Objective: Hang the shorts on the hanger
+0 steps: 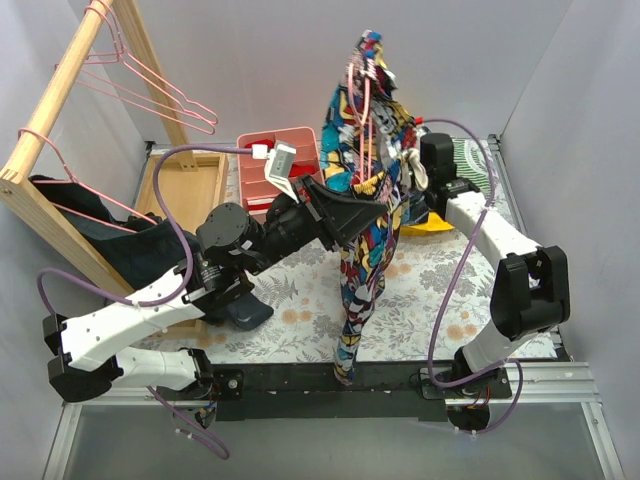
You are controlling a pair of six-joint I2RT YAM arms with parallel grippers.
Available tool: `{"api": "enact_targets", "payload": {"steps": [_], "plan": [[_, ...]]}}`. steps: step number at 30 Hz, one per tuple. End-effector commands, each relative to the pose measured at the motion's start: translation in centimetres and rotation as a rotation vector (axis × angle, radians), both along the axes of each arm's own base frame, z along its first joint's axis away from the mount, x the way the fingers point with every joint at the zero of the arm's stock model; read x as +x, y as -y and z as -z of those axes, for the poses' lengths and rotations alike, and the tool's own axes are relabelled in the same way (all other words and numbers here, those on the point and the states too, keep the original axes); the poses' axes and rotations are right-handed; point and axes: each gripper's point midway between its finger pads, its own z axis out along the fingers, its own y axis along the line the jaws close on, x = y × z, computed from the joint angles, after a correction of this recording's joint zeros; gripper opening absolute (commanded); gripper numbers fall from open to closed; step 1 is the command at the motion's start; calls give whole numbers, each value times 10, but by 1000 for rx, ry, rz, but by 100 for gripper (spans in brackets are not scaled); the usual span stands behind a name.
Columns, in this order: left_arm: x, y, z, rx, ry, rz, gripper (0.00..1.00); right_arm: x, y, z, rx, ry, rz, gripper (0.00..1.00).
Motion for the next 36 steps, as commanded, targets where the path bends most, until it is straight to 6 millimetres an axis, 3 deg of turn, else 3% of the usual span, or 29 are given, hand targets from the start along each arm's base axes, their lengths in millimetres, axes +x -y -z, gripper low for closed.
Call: {"api": "enact_targets", "payload": {"steps": [1, 2, 6, 8, 17, 22, 36], "plan": [[32, -31, -41, -208, 25, -249, 0, -43, -36, -37, 127, 106, -175, 93], [37, -33, -40, -216, 26, -285, 0, -51, -37, -25, 132, 77, -186, 93], [58, -40, -33, -282, -36, -417, 0, -71, -54, -30, 170, 70, -253, 93], [69, -40, -19, -279, -66, -490, 0, -81, -66, -34, 180, 68, -302, 93], [84, -49, 0, -322, -97, -673, 0, -102, -99, -46, 213, 47, -422, 92], [94, -73, 7, -342, -124, -802, 0, -110, -115, -41, 210, 27, -475, 92], [120, -124, -11, -344, -137, -1075, 0, -123, -141, -21, 175, -26, -538, 91]]}}
